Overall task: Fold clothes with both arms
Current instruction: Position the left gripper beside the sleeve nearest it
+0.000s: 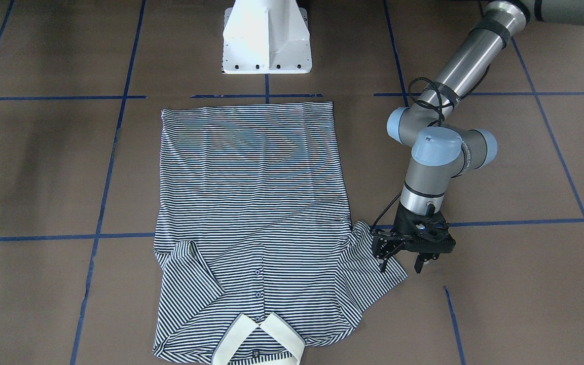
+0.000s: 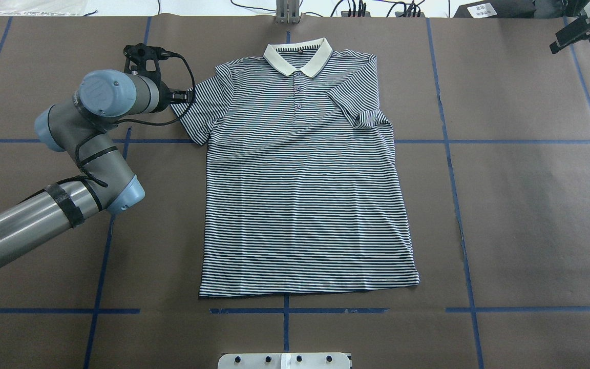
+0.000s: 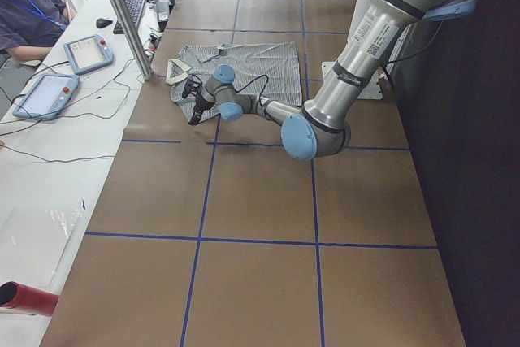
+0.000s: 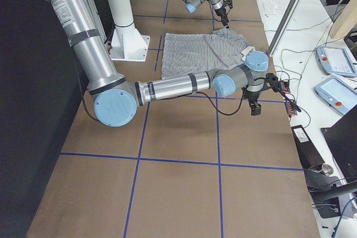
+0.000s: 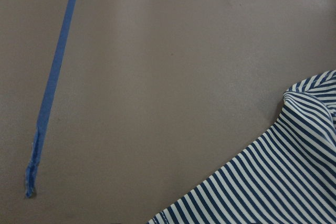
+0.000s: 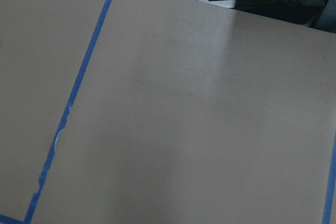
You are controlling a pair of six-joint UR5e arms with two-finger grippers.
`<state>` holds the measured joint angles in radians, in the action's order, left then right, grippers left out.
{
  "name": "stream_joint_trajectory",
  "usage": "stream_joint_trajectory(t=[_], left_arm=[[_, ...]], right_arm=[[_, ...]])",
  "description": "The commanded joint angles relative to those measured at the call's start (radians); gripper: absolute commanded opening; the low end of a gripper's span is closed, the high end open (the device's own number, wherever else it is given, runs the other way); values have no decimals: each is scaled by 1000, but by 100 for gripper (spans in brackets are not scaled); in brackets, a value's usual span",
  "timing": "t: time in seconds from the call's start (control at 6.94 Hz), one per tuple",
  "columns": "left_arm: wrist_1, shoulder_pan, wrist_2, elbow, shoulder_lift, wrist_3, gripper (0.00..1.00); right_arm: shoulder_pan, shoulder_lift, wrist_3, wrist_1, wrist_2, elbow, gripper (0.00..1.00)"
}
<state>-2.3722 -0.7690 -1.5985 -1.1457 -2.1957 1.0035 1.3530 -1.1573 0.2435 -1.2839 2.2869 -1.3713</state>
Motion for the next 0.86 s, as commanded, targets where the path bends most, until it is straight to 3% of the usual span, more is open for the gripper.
stream_joint_trajectory(t=[0.0,0.58,0.72], left_arm=[[-5,-3,0,21,-9,-8,79],[-22,-24,-3,52,-12,35,60],[-38,-24,-3,67,-16,37,60]], right_arm=[[0,-1,0,0,-1,0,100],[-2,-2,-3,0,-1,0,100],[-2,-2,-3,0,-1,0,100]])
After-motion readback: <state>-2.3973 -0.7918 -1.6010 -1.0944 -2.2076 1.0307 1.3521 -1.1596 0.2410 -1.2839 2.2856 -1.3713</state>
